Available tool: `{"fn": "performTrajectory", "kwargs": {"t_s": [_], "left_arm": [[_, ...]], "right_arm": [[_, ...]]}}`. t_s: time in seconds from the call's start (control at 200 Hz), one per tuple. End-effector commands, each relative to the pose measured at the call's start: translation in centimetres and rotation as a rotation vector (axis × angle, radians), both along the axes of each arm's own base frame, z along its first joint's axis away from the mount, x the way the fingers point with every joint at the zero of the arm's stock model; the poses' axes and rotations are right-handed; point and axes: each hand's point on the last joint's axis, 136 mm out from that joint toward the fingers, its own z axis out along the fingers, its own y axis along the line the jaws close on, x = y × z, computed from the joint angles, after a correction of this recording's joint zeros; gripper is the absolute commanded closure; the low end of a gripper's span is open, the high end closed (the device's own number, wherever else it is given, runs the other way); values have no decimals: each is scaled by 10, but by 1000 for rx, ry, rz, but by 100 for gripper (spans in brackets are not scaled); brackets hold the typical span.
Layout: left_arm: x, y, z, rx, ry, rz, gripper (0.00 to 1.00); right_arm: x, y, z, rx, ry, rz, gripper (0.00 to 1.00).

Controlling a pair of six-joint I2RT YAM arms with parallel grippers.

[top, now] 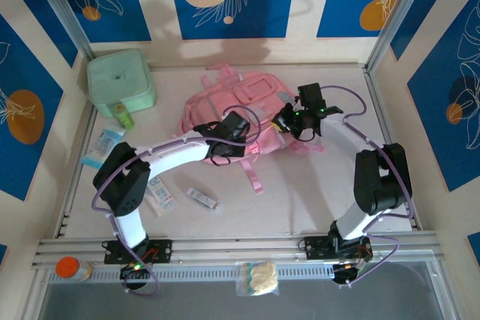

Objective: Pack the student bag
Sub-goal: Unzip the student bag at the top-center of the table.

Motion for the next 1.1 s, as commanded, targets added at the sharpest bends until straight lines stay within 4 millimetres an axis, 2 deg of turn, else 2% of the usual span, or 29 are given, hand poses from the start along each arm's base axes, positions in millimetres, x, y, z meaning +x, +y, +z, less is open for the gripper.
{"fn": "performTrajectory", "kwargs": {"t_s": [0.0, 0.2, 0.315, 0.42, 0.51, 0.63, 0.76, 0.885, 0.985, 1.095], "left_arm": [[-11, 26, -20, 69, 82, -22, 98], [-5, 6, -27, 14, 106, -40, 90], [-1, 1, -34, 0, 108, -36, 75], [1, 3, -39, 13, 114, -22, 69], [3, -1, -39, -5, 110, -27, 73], [7, -2, -35, -16, 101, -25, 84], [10, -5, -17, -47, 64, -32, 95], [11, -7, 2, -72, 35, -44, 100], [11, -6, 16, -88, 3, -49, 100], [8, 2, 30, -78, -28, -53, 100]], "right_arm": [[24, -8, 27, 58, -72, 29, 100], [11, -2, 27, 11, -80, 59, 100], [-1, -2, 16, 39, -34, 66, 80], [-8, -11, 4, 54, 1, 39, 71], [-13, -8, 4, 63, -4, 45, 66], [-28, 11, -2, 53, 45, 67, 61], [-40, 25, -12, -13, 71, 33, 51], [-35, 36, -20, -54, 73, -1, 43], [-29, 41, -29, -93, 100, -25, 42], [-19, 37, -36, -165, 88, -67, 42]]}}
